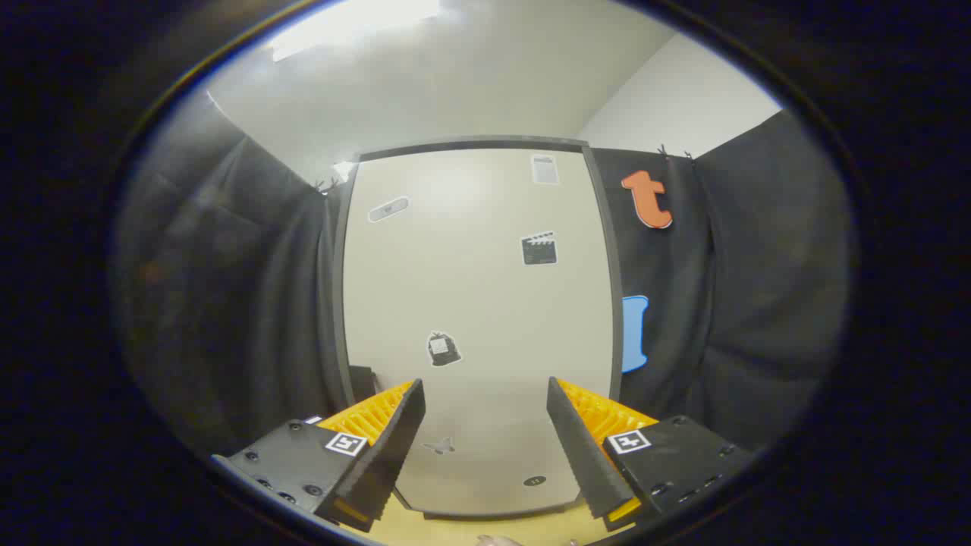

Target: Open the shoe cabinet door, grab the shoes and put them into the shoe cabinet, then close the shoe cabinet door.

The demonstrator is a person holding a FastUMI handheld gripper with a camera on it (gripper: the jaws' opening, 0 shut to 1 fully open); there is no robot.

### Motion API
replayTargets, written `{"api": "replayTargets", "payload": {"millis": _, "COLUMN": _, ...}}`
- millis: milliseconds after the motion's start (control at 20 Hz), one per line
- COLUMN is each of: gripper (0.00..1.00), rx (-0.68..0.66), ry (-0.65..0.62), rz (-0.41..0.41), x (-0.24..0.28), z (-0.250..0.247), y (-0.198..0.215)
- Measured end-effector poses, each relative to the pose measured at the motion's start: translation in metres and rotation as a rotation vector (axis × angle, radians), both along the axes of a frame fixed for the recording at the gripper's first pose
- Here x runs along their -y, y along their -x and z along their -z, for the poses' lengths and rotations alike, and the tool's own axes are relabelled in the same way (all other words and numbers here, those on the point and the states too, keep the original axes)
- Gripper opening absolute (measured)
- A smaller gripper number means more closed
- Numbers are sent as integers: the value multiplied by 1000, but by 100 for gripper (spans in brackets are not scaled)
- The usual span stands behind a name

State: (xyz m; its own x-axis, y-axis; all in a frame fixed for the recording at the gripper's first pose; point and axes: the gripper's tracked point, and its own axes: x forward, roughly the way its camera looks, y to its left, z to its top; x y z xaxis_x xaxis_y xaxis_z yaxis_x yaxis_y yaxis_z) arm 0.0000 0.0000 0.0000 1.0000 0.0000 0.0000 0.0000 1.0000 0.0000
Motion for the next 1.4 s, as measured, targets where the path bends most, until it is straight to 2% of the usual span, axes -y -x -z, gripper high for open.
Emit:
{"api": "replayTargets", "payload": {"millis": 150, "gripper": 98, "rx": 6, "ry": 19, "rz": -12, "x": -5, "z": 1, "y": 7}}
{"api": "replayTargets", "payload": {"millis": 550, "gripper": 98, "rx": -31, "ry": 9, "rz": 76, "x": 13, "z": 14, "y": 17}}
{"api": "replayTargets", "payload": {"millis": 700, "gripper": 97, "rx": 11, "ry": 17, "rz": 79, "x": 6, "z": 8, "y": 19}}
{"api": "replayTargets", "payload": {"millis": 1200, "gripper": 97, "rx": -18, "ry": 40, "rz": 93, "x": -13, "z": 19, "y": 10}}
{"api": "replayTargets", "payload": {"millis": 1400, "gripper": 97, "rx": -26, "ry": 23, "rz": 63, "x": -39, "z": 27, "y": -3}}
